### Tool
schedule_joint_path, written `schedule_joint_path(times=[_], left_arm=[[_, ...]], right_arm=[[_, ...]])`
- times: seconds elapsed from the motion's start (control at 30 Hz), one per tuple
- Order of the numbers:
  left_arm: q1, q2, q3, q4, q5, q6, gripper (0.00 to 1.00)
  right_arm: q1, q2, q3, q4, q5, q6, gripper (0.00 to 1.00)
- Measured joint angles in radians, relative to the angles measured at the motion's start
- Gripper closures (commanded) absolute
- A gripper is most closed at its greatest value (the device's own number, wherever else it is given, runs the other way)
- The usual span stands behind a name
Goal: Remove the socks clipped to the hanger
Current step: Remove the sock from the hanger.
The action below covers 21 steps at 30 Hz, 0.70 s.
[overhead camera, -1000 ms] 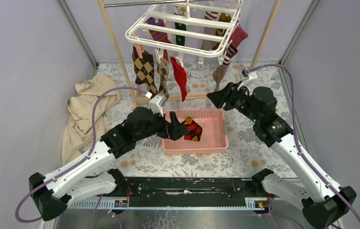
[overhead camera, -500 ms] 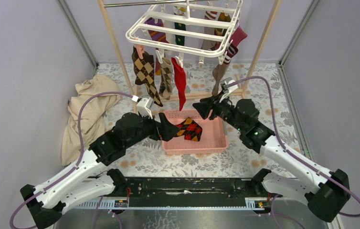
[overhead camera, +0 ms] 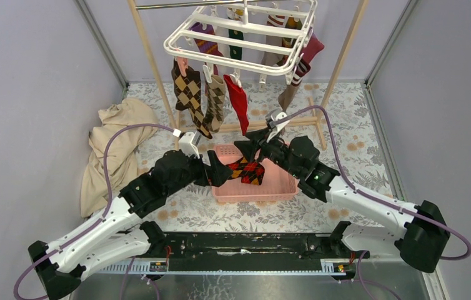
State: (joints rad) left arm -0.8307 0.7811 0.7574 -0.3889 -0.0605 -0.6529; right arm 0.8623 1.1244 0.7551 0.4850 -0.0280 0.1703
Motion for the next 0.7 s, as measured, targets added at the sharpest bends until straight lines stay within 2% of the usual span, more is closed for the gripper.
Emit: schedule_joint_path(times=[0.4,0.7], left_arm=[[0.000,-0.005,-0.014,-0.007,-0.001,-0.005,0.01],[0.000,-0.021,-0.021,-0.008,-0.001,-0.011,0.01]], right_arm=[[0.012,0.117,0.084,0.040,0.199,-0.020,0.47],[0.013,0.092,0.088,0.020,0.247,-0.020,0.44]])
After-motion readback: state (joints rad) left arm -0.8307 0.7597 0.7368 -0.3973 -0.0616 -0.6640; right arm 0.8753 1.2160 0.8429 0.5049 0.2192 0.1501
